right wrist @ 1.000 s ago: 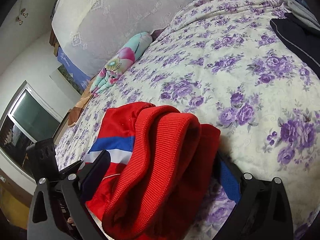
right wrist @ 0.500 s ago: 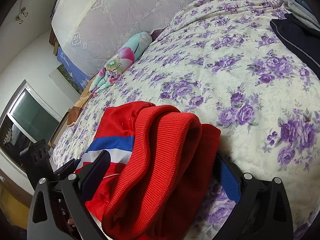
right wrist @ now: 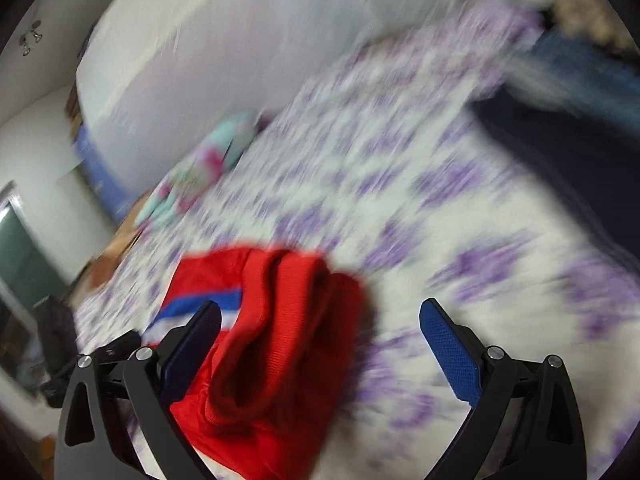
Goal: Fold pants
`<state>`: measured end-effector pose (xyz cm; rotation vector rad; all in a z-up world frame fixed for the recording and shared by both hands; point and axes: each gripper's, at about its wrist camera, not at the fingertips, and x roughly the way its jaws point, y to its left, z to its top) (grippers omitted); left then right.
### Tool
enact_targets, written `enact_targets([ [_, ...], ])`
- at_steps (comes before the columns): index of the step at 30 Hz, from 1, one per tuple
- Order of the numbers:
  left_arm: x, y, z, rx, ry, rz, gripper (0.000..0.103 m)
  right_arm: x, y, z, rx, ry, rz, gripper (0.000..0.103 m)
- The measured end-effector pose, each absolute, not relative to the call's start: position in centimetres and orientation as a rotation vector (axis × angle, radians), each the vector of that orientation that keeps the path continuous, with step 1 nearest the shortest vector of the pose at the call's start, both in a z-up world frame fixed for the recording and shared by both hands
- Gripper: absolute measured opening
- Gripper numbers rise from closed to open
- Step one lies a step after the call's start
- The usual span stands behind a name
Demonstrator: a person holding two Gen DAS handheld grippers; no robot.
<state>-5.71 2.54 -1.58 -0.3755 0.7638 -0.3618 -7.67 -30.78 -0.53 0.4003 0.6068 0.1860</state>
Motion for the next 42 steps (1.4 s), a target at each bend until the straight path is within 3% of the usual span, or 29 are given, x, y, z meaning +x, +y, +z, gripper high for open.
enact_targets([
  [6, -4.0, 2.7, -0.9, -0.363, 0.809, -0.321, 0.098, -12.0, -22.8, 4.6, -0.024, 0.438, 0.312, 0.1],
  [13, 1.8, -0.5, 2.5, -0.026, 0.855, -0.308, 0.098, -12.8, -11.3, 1.1, -0.39, 0.554, 0.61, 0.1],
  [16, 5.0, -2.4, 0.2, 0.113, 0.924, -0.275, 0.099, -10.3, -10.6, -2.5, -0.332, 0.788, 0.662, 0.1],
  [18, 6.6, -2.0, -2.9, 0.062, 0.974, -0.306, 0.099, -10.7, -10.9, -2.9, -0.33, 0.744, 0.664, 0.1],
  [24, 5.0, 1.2, -1.8, -0.083, 0.893, -0.299, 0.098, -10.3, -12.5, -1.9, -0.231, 0.736, 0.717, 0.1],
  [30, -0.6, 3.0, -0.2, -0.181, 0.77, -0.413, 0.098, -9.0, -18.1, 4.3, -0.175, 0.512, 0.49, 0.1],
  [37, -2.2, -0.1, -2.2, -0.054, 0.908, -0.425, 0.099, -0.4, -20.5, -1.5, -0.181, 0.739, 0.185, 0.1],
  [42, -2.2, 0.2, -2.3, -0.069, 0.915, -0.431, 0.098, -1.5, -22.1, -0.6, -0.087, 0.709, 0.212, 0.1],
])
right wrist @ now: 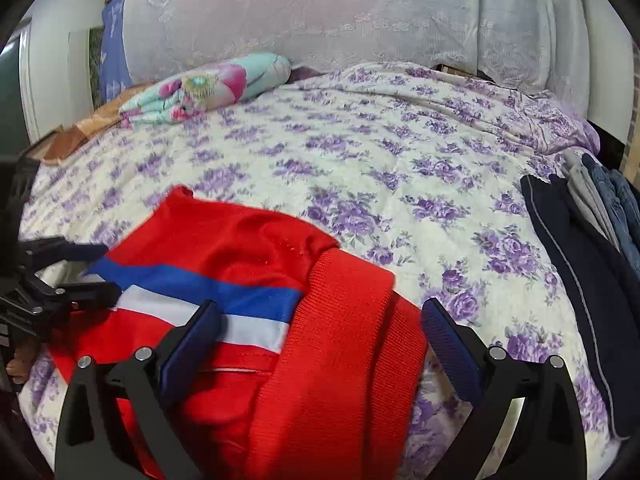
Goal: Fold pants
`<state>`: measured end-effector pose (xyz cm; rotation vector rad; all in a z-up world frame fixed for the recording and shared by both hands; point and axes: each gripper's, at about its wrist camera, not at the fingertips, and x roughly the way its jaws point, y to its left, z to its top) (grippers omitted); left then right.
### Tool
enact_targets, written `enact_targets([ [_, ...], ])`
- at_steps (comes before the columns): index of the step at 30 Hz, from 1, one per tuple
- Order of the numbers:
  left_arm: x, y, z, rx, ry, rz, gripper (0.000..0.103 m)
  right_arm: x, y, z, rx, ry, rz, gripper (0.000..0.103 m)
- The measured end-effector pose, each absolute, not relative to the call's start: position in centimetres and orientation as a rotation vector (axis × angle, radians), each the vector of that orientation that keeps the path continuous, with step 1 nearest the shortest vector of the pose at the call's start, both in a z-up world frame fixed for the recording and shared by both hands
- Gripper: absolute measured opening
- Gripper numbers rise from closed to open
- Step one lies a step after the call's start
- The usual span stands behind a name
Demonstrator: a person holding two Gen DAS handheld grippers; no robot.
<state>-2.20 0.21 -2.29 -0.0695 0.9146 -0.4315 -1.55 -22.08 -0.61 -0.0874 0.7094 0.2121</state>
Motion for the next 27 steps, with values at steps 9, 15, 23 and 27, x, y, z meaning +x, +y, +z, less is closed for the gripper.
enact_targets([
  [9, -3.0, 1.1, -2.4, -0.265, 0.989, -0.708, 0.098, -4.6, -33.0, -2.0, 0.608, 0.843, 0.492, 0.1],
  [15, -2.4, -1.2, -2.7, -0.215, 0.994, -0.778, 0.098, -1.6, -34.6, -4.0, 0.804, 0.916, 0.643, 0.1],
  [23, -3.0, -3.3, -2.5, -0.114, 0.965, -0.709, 0.098, 1.6, -28.6, -3.7, 0.564, 1.051, 0.571, 0.1],
  [27, -3.7, -2.8, -2.2, -0.141, 0.927, -0.685, 0.09, 0.3, -29.0, -3.9, 0.633, 0.901, 0.607, 0.093],
])
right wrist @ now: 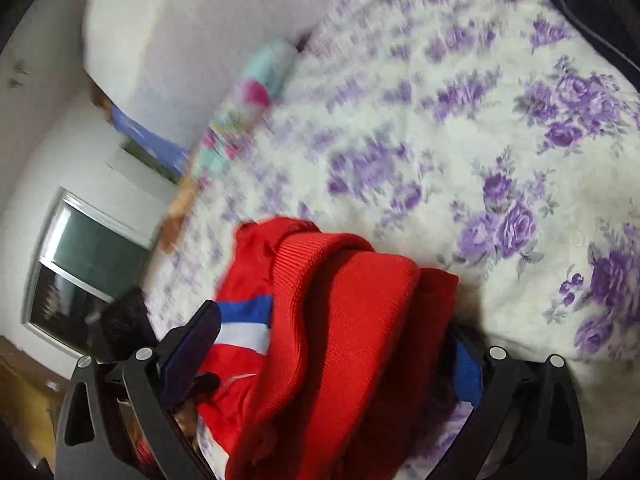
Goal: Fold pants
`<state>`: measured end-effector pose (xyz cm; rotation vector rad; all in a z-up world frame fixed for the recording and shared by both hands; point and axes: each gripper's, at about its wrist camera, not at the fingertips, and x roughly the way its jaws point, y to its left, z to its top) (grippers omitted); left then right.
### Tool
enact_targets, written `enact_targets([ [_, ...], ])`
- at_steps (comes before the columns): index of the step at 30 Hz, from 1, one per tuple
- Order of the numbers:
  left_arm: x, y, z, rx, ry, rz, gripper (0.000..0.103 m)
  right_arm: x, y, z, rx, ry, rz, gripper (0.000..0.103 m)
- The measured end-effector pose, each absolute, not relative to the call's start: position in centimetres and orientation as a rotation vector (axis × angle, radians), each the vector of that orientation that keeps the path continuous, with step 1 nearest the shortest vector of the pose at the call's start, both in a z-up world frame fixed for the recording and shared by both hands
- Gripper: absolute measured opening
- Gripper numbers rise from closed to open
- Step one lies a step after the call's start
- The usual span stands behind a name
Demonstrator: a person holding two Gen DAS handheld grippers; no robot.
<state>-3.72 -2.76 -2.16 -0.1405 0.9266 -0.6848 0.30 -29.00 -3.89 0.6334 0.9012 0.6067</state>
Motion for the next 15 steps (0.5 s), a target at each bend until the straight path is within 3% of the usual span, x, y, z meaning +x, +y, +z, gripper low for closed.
enact_targets([
  [1, -3.7, -2.5, -2.2, -0.151, 0.922, -0.676, 0.082, -0.2, -29.4, -4.0, 0.634, 0.863, 0.597, 0.085],
  [3, -3.6, -1.8, -2.2, -0.184, 0.917, -0.651, 0.073, -1.5, -30.4, -4.7, 0.684, 0.808, 0.569, 0.054],
  [5, -3.5, -1.5, -2.1, -0.203, 0.916, -0.64, 0.067, -1.4, -31.7, -5.3, 0.784, 0.803, 0.597, 0.046],
  [8, -3.7, -1.8, -1.9, -0.176, 0.902, -0.615, 0.058, -1.5, -31.1, -5.2, 0.74, 0.807, 0.588, 0.043],
  [13, -4.7, -2.6, -0.3, -0.129, 0.834, -0.565, 0.019, -2.5, -29.8, -3.5, 0.593, 0.774, 0.528, 0.039],
  [15, -4.6, -2.9, 0.5, -0.106, 0.817, -0.557, 0.016, -3.4, -29.2, -1.9, 0.51, 0.737, 0.517, 0.036],
])
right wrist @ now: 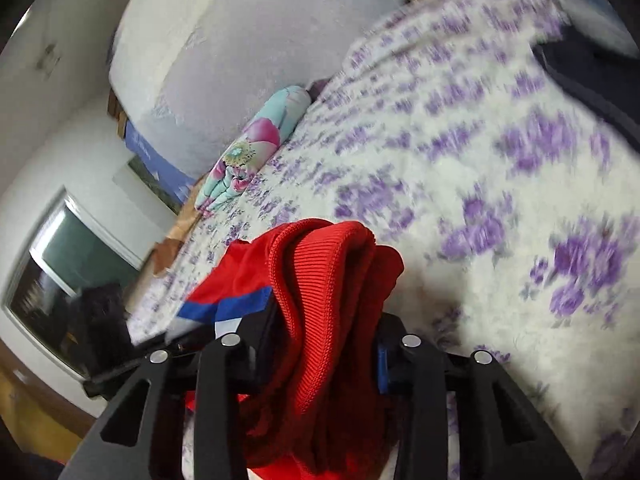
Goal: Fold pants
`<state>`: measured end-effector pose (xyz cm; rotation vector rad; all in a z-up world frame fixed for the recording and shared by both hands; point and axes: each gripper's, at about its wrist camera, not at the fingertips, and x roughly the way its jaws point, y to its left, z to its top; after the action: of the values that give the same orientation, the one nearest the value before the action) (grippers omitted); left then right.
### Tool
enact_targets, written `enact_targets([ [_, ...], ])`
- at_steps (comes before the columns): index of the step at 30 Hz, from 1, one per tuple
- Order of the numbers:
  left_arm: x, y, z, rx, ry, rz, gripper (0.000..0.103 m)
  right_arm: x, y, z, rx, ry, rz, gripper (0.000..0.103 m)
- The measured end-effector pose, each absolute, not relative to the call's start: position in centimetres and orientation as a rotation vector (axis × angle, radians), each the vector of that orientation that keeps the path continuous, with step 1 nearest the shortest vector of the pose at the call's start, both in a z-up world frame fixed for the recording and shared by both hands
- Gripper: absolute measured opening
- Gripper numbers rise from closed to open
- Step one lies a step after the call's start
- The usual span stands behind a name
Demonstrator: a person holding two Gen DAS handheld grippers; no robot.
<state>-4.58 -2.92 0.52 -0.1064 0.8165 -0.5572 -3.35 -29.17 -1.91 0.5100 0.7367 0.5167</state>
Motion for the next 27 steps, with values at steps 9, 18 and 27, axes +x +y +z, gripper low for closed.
enact_targets([
  [9, 0.0, -4.5, 6.6, 0.003, 0.68, -0.519, 0.015, 0.3, -28.3, 5.7, 0.326, 0.615, 0.499, 0.035],
  [18, 14.5, -5.9, 14.3, 0.038, 0.509, -0.4, 0.015, 14.3, -28.6, 13.2, 0.237, 0.418, 0.396, 0.035],
  [27, 28.7, -6.9, 13.4, -0.005, 0.448, -0.291, 0.015, 30.5, -29.3, 11.6, 0.244, 0.365, 0.345, 0.035],
])
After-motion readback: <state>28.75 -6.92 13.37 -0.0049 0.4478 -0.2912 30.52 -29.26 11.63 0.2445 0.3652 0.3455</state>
